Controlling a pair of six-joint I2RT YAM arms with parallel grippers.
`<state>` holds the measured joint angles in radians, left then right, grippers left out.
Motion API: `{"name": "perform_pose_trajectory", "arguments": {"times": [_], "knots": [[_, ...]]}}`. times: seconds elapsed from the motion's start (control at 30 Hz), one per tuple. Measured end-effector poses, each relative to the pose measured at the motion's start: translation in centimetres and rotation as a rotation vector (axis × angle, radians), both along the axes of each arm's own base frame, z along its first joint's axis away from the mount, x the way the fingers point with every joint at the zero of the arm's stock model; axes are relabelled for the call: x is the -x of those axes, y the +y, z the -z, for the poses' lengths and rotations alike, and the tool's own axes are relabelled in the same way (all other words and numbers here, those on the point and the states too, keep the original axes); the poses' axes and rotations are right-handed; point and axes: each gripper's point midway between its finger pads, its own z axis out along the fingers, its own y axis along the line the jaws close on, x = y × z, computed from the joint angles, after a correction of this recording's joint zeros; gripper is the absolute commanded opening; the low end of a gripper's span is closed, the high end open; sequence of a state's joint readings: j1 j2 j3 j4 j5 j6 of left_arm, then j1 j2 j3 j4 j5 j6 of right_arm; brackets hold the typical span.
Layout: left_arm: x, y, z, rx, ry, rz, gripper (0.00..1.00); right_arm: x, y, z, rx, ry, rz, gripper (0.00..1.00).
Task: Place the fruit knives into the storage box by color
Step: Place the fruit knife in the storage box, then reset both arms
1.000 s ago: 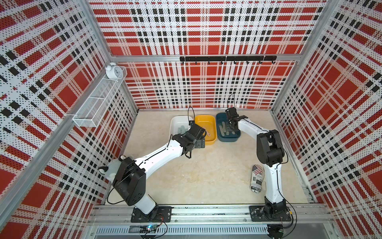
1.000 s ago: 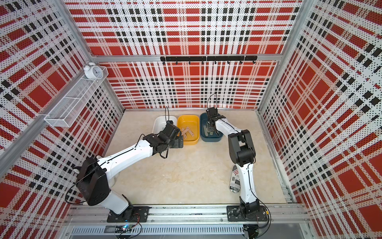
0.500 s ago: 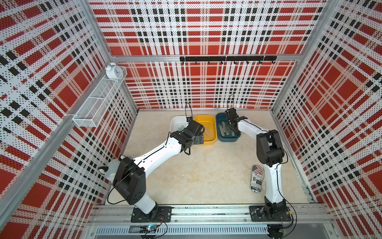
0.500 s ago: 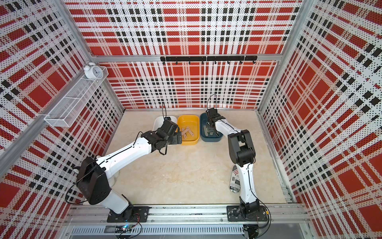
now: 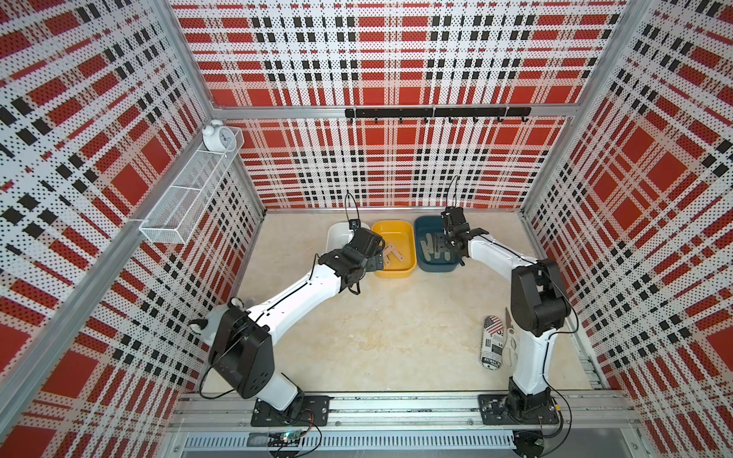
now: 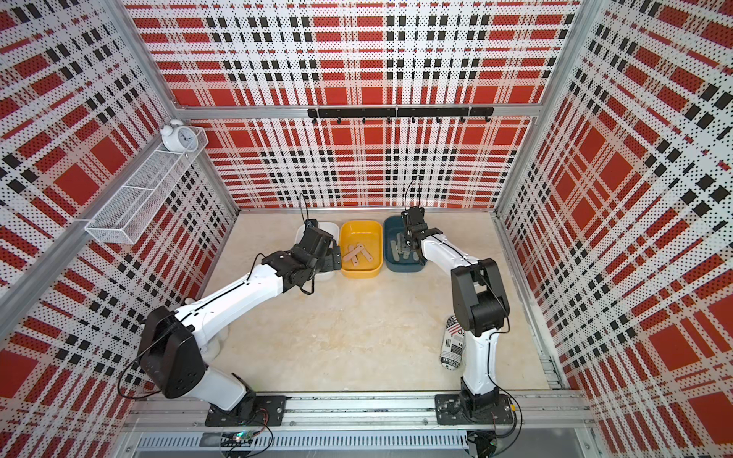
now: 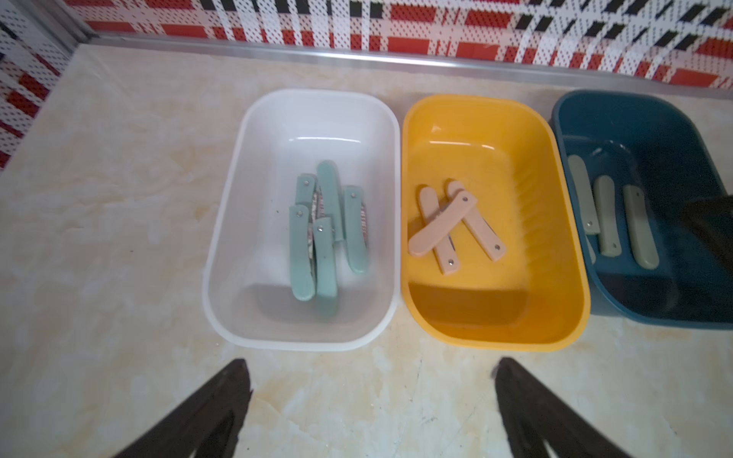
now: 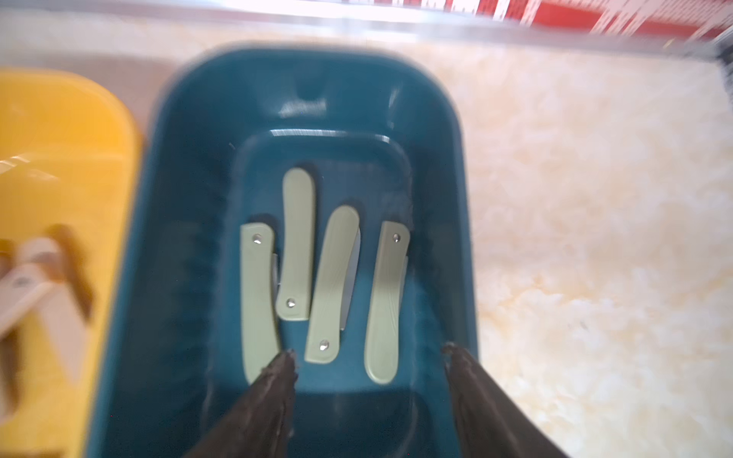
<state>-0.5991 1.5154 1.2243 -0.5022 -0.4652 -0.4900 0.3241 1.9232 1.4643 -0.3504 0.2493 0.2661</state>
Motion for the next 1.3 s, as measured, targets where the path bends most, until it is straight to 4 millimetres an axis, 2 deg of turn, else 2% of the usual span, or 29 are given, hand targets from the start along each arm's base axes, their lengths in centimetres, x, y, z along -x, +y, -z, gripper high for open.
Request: {"name": "perform_pose_trajectory", "arguments": {"times": [0.13,0.2,0.37,0.5,0.6,0.7,0.77,0.83,0.97,1.13,1.3], "knots": [[0.4,2.4,-2.1,0.018,-0.101,-0.056,0.98,1.7,-0.4,-4.0,-0.034,-0.125,-0.018,0.91],[0.6,3.3,-3.0,0.026,-0.156,-0.07,0.98,2.4,-0.9,-5.2,-0.038,-0.168,-0.012,1.0],[2.1,5.4,-3.9,0.019,-0.306,-0.069,0.98,4.6,-2.5,-6.6,-0.026,-0.249,0.029,1.0],[4.3,6.5,-3.3,0.019,-0.454,-0.012,0.98,7.8,-4.7,-7.0,-0.015,-0.327,0.086,1.0],[6.3,7.4,-2.5,0.042,-0.562,0.027,0.98,9.9,-6.1,-8.2,-0.015,-0.419,0.112,1.0],[7.0,9.1,-2.5,0.062,-0.627,0.018,0.98,11.8,-7.2,-9.3,0.003,-0.541,0.115,1.0],[6.7,10.5,-3.0,0.059,-0.652,-0.017,0.98,13.2,-7.9,-9.0,0.029,-0.608,0.111,1.0],[6.2,11.6,-3.2,0.051,-0.662,-0.048,0.98,14.9,-8.6,-7.5,0.071,-0.653,0.101,1.0],[4.9,13.5,-1.7,0.014,-0.611,-0.091,0.98,17.2,-9.9,-4.2,0.17,-0.656,0.085,1.0],[3.7,17.1,1.9,-0.056,-0.499,-0.153,0.98,16.8,-11.5,-3.7,0.209,-0.665,0.141,1.0],[2.9,19.5,4.2,-0.105,-0.434,-0.18,0.98,15.9,-13.0,-1.2,0.229,-0.599,0.168,1.0]]}}
